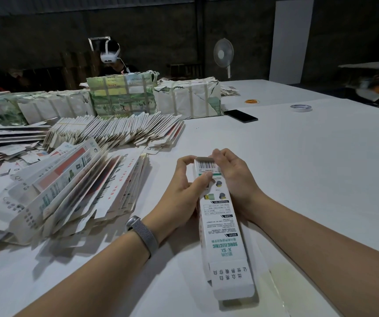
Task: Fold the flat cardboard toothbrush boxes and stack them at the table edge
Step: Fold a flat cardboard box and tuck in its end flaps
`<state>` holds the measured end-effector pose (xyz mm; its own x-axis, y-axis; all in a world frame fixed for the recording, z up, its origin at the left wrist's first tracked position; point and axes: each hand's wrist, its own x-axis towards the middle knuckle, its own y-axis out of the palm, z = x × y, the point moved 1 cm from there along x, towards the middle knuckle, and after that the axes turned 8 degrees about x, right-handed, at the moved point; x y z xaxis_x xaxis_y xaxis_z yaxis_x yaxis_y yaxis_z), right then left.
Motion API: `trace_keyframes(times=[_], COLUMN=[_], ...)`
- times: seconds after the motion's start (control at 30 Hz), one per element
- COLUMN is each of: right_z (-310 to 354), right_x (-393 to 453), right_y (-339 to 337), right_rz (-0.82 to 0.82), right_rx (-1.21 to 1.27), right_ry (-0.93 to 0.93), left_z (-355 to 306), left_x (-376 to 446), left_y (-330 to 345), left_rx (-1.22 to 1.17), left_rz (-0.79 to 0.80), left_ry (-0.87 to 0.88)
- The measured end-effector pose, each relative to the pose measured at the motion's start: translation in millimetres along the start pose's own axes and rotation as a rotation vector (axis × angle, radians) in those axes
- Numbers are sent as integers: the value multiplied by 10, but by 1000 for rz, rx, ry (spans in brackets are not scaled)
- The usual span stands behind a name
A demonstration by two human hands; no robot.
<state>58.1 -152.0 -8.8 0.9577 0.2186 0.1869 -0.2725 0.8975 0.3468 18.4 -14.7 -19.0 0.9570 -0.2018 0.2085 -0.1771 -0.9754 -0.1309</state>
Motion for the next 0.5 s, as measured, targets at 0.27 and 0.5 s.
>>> trace_keyframes(times=[0.27,0.5], right_z=[-21,8], right_x=[37,26], right_y=[-26,-7], right_rz=[-30,-22], right_rx=[-75,-122], right_ry=[35,37], left_z=[39,43], left_x=[28,44], left_y=[-12,-27], left_rx=[20,4], left_rz=[42,65], left_ry=[-3,6])
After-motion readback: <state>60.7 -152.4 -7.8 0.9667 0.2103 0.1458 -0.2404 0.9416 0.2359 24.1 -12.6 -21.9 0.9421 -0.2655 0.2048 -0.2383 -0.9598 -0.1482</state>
